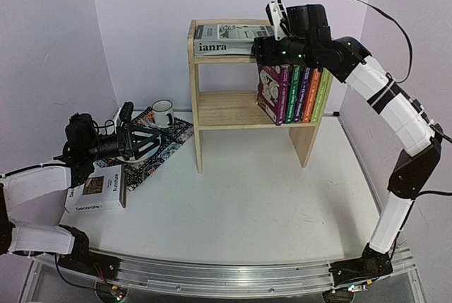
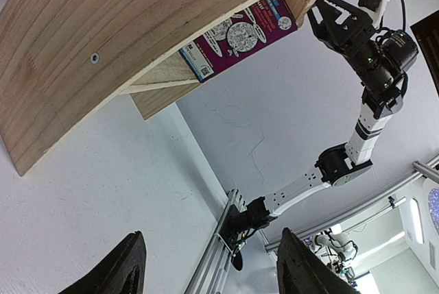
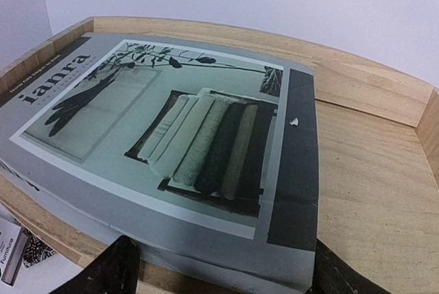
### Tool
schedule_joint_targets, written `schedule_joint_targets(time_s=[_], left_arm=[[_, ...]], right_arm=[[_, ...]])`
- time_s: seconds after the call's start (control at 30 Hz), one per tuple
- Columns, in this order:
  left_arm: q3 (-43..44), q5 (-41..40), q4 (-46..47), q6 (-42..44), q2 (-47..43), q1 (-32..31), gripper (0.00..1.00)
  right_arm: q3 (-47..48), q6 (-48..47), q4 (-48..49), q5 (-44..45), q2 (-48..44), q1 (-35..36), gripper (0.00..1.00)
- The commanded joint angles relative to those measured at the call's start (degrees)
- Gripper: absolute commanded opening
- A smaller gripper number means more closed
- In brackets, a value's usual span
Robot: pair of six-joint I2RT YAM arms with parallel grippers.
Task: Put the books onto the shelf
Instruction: Adjust the book on the shelf.
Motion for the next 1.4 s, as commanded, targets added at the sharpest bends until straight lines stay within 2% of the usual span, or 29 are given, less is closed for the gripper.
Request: schedule_joint_targets(time_s=[0.0, 0.43, 0.6, 0.7, 1.13, 1.37], left_arm=[[-0.1, 0.9, 1.2, 0.9, 0.0, 0.3, 0.67], [0.0, -0.4, 1.2, 0.4, 0.3, 0.3, 0.67], [0.3, -0.7, 1.2, 0.3, 0.3, 0.3, 0.67], [0.3, -0.7, 1.2, 0.3, 0.3, 0.3, 0.67], [-1.7, -1.7, 0.9, 1.4, -1.0, 0.3, 0.67], [-2.9, -2.2, 0.0, 1.9, -1.8, 0.3, 0.67]], right_arm=[[3.4, -0.3, 3.3, 0.2, 1.6, -1.0, 0.79], [5.0, -1.1, 3.8, -4.9, 3.1, -3.7, 0.84], [4.9, -0.5, 3.9, -6.6, 2.8, -3.9, 0.9], [4.0, -0.1, 3.9, -8.1, 1.8, -3.9, 0.97], [-4.5, 0.3, 4.1, -13.8, -9.3, -3.9, 0.98], [-12.8, 3.7, 2.3, -21.7, -17.9, -3.8, 0.98]])
